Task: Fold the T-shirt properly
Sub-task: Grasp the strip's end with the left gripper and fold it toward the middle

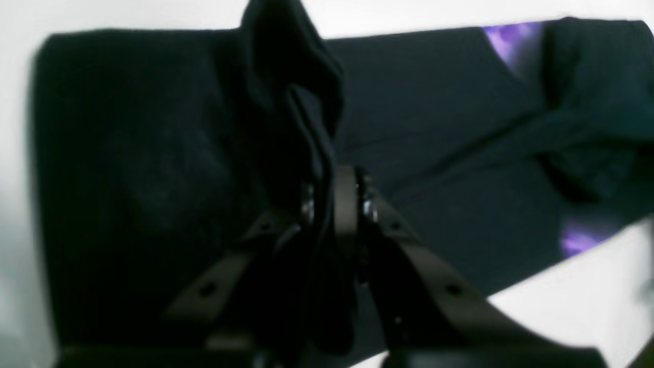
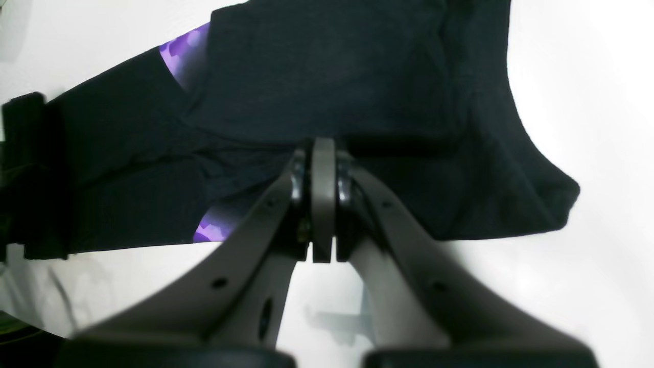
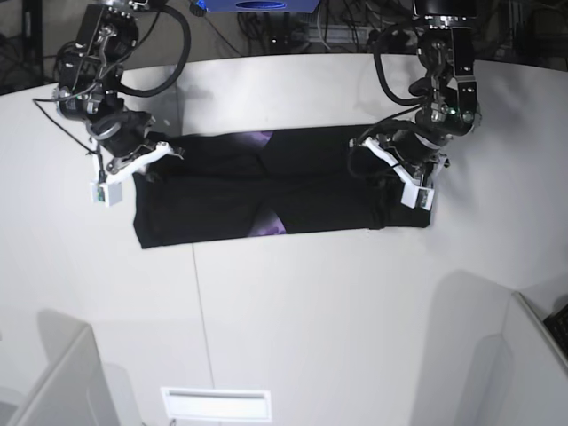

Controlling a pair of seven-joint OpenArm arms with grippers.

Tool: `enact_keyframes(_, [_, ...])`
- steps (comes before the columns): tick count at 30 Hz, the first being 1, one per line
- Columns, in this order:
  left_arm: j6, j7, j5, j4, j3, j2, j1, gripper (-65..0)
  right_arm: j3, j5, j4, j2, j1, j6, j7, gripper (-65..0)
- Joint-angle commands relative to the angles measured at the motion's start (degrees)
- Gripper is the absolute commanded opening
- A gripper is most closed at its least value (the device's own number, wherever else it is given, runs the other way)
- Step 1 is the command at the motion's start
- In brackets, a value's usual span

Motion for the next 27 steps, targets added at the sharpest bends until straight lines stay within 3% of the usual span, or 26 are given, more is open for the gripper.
enact_keyframes(1, [0.35,-1.06,-0.56,1.24,0.60,0.13,-0.64,-65.0,0.11,0.53,0.88,0.38,0.39,0.45,1.11,-65.0])
enact_keyframes(11, [3.25,-1.06,-0.56,1.24,6.05,0.74,-1.88,-65.0,0.11,0.45,0.79,0.56,0.47,0.45,1.11,-65.0])
enact_keyframes(18, [4.39,-0.88,-0.64,0.98,6.75,3.38,-3.99,-65.0,0.11,0.45,0.79,0.56,0.47,0.45,1.11,-65.0])
enact_keyframes(23, [5.19,4.48,-0.64,0.80,6.66,5.67,-6.89,-65.0,0.11,0.45,0.79,0.56,0.47,0.45,1.11,-65.0])
enact_keyframes(27, [5.62,4.83,-0.56,0.80,6.66,7.07,-7.85,-65.0,0.11,0.45,0.79,0.56,0.47,0.45,1.11,-65.0])
